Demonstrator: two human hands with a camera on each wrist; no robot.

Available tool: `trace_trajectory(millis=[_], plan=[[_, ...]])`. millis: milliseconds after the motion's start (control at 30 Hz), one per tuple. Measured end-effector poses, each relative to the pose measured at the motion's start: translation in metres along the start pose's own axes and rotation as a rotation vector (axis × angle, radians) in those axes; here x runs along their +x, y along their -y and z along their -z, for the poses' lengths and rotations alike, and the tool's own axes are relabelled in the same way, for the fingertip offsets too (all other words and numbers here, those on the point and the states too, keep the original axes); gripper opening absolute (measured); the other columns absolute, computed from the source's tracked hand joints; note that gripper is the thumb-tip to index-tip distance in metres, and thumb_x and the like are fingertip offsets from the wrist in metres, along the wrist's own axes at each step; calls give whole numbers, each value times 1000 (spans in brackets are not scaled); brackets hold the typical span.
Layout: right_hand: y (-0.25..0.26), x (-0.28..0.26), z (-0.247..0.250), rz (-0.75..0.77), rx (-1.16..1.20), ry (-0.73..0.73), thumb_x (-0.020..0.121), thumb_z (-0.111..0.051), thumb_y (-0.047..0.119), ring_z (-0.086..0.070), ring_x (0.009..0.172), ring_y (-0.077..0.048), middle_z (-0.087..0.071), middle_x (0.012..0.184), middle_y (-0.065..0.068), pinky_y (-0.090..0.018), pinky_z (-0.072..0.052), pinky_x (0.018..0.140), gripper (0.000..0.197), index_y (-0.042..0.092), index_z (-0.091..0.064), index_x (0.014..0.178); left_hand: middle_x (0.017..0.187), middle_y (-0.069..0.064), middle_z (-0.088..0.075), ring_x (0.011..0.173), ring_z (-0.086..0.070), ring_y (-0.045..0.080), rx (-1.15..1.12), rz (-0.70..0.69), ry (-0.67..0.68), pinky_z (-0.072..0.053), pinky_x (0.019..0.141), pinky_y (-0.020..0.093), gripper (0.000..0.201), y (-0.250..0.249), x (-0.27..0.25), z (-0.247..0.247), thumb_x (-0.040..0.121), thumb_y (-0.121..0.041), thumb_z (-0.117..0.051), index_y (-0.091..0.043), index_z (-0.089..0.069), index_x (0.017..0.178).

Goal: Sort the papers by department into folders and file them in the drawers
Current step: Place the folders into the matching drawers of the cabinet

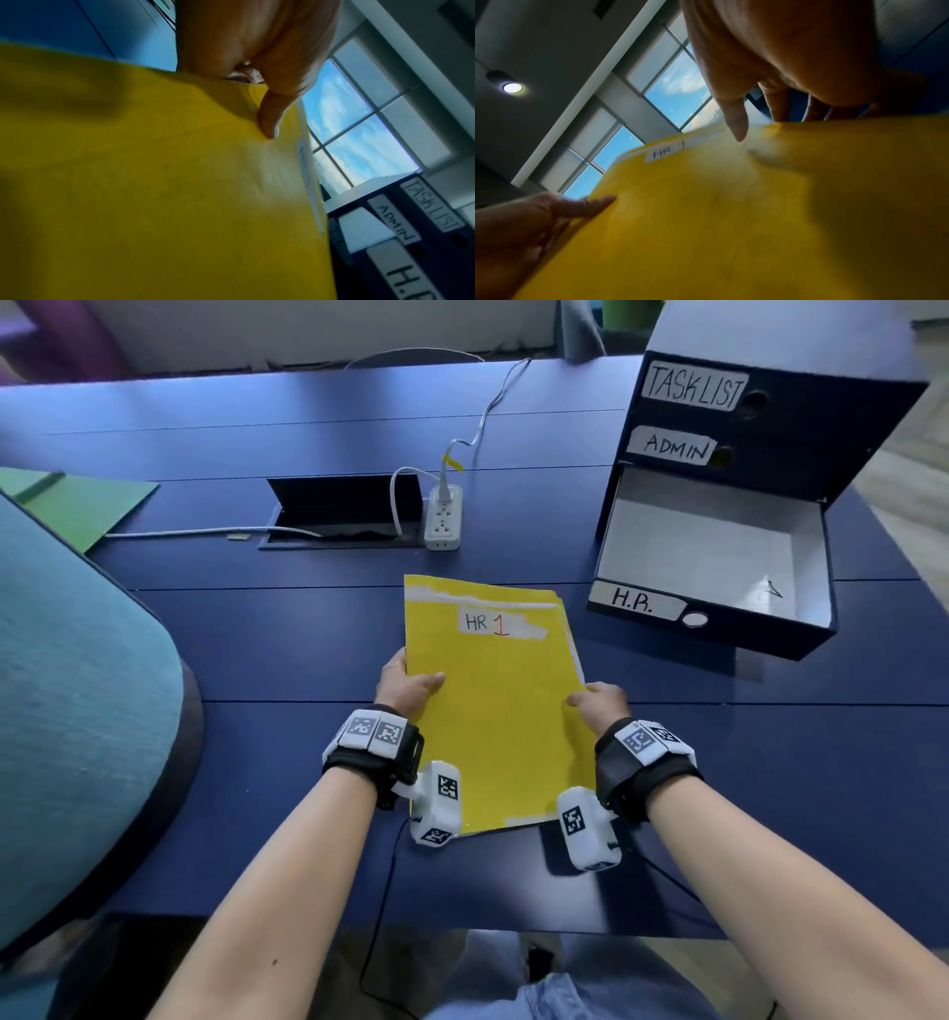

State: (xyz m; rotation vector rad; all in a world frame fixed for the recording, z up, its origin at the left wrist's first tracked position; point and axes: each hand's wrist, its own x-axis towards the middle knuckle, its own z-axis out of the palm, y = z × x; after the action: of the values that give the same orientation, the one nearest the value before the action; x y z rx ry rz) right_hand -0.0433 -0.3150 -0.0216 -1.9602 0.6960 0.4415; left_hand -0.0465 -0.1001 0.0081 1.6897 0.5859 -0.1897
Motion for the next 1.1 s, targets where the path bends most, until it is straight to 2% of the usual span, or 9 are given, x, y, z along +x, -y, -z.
trace_trajectory(millis=[133, 233, 300, 400, 533, 667, 867, 1000, 1100], plan=[[6, -11, -4, 1, -101, -31, 89, -53, 42, -31, 129, -33, -28, 141, -13, -36, -29, 104, 57, 6, -44, 132, 105, 12, -62, 89, -59, 24, -123, -136, 8, -51, 80, 36, 39, -16, -6, 9, 87, 11, -49, -5, -48, 123], [21, -24, -2, 152, 35, -30, 84, -54, 58, -44, 122, -31, -45, 133, -13, -41, -36, 103, 66, 8, -50, 126, 93, -2, -62, 80, -60, 14, -206, -215, 5, -53, 75, 30, 33, -35, -5, 23, 89, 7, -49, -17, -50, 112], [31, -29, 4, 236, 236, 78, 82, -61, 51, -59, 106, -28, -62, 118, -10, -46, -46, 96, 51, 12, -60, 114, 93, -3, -62, 76, -62, 11, -249, -267, 18, -55, 69, 29, 29, -50, -3, 32, 91, 6, -48, -21, -52, 103], [42, -42, 27, 373, 357, 234, 89, -60, 25, -64, 88, -21, -65, 109, -8, -36, -54, 81, 24, 15, -58, 110, 92, -5, -63, 71, -65, 6, -298, -307, -5, -55, 65, 29, 32, -71, 6, 41, 91, 4, -48, -27, -53, 96], [43, -44, 53, 558, 446, 135, 94, -51, 8, -63, 88, -13, -64, 104, -3, -30, -52, 82, 22, 16, -55, 115, 96, -4, -63, 79, -62, 10, -317, -342, -8, -53, 75, 33, 26, -99, 16, 24, 91, 1, -49, -17, -51, 110], [35, -39, 76, 510, 628, -110, 95, -47, 6, -62, 87, -15, -64, 101, -6, -31, -51, 84, 20, 15, -58, 109, 109, 13, -57, 82, -58, 20, -107, -334, 140, -52, 64, 27, 40, -123, 11, -23, 90, 0, -53, -3, -39, 127], [7, -30, 115, 380, 797, -302, 96, -44, 5, -55, 86, -19, -61, 100, -8, -38, -46, 84, 23, 6, -57, 115, 110, 12, -56, 75, -59, 13, 88, -212, 493, -50, 71, 30, 42, -125, -6, -79, 92, 4, -47, 3, -35, 132], [-11, -21, 132, 226, 806, -335, 92, -46, 5, -43, 64, -17, -47, 74, -5, -23, -40, 49, 14, -2, -58, 93, 127, 19, -51, 63, -60, 11, 236, -130, 562, -52, 50, 21, 40, -122, -8, -101, 93, -1, -47, 3, -37, 132], [-5, -17, 144, 152, 801, -348, 92, -46, 3, -40, 55, -18, -41, 64, -6, -18, -36, 38, 26, 10, -48, 67, 112, 16, -58, 65, -56, 13, 247, -133, 554, -51, 48, 19, 36, -128, -7, -113, 93, -2, -47, 2, -41, 129]])
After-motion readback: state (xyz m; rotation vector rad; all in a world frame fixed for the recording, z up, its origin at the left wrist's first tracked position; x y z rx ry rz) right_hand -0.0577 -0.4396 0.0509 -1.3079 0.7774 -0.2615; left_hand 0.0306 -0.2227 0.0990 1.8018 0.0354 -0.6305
